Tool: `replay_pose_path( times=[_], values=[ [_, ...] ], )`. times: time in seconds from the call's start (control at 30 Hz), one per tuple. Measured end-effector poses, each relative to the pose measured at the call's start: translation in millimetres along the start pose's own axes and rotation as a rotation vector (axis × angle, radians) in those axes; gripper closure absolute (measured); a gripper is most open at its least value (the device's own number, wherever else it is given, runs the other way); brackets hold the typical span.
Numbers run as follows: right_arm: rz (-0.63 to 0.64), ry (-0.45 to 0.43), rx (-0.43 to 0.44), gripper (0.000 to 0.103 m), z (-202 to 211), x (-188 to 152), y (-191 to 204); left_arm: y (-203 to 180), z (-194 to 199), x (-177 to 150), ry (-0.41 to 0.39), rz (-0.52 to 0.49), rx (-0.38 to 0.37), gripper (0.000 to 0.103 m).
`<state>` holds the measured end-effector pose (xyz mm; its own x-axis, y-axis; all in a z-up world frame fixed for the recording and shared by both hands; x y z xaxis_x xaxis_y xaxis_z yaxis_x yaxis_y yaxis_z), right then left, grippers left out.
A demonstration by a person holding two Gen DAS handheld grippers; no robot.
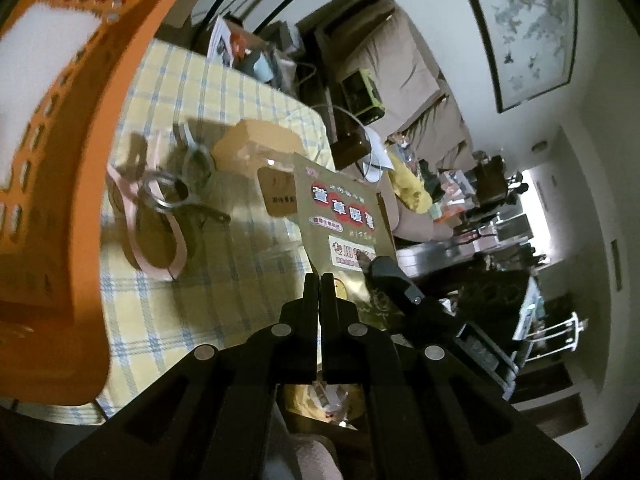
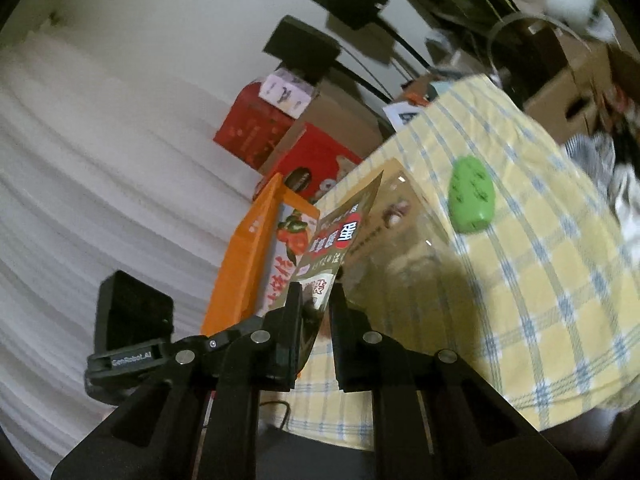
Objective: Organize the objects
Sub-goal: 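Lift the gold pouch with the right gripper and carry it toward the basket, then lower the gold pouch onto the foam sheet in the basket, open right gripper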
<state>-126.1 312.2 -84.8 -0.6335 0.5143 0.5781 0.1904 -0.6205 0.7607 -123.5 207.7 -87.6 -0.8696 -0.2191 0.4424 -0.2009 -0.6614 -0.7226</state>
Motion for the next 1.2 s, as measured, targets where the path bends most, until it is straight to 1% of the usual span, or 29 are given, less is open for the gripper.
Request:
replay_pose_path(
  times=[0.13, 0.27, 0.43, 0.6, 0.9, 1.07, 1.2],
  values=[
    [0.067, 0.017, -0.007, 0.091, -10, 4, 20, 0, 14, 12, -0.030, -0.035, 0.011, 0.102],
    [0.103, 0.034, -0.001, 0.091, -22, 7, 37, 3, 29, 26, -0.058, -0.065, 0.028, 0.102],
    [0.144, 0.051, 0.020, 0.091, -44, 8, 63, 12, 50, 45, -0.092, -0.066, 0.039, 0.102],
    [0.176, 0.074, 0.040, 0.091, -71, 5, 88, 27, 74, 68, -0.137, -0.070, 0.070, 0.102],
    [0.199, 0.127, 0.076, 0.091, -122, -14, 124, 73, 107, 102, -0.192, -0.028, 0.130, 0.102],
    [0.212, 0.157, 0.079, 0.091, -152, -23, 144, 96, 122, 119, -0.215, -0.014, 0.161, 0.102],
    [0.234, 0.176, 0.071, 0.091, -175, -28, 162, 118, 134, 136, -0.223, -0.021, 0.210, 0.102]
  ],
)
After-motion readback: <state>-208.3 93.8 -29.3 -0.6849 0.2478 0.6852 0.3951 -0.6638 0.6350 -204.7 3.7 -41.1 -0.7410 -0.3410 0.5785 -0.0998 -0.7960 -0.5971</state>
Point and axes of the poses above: each gripper's, at about its wrist camera, not at the fingertips, and z roughly against the way its jaws point, y to its left, x to its top, the point moved 10 cm from there along -z, roughly the way its jaws point, and after that the axes turned 13 degrees about -y, right-handed, at the moved point
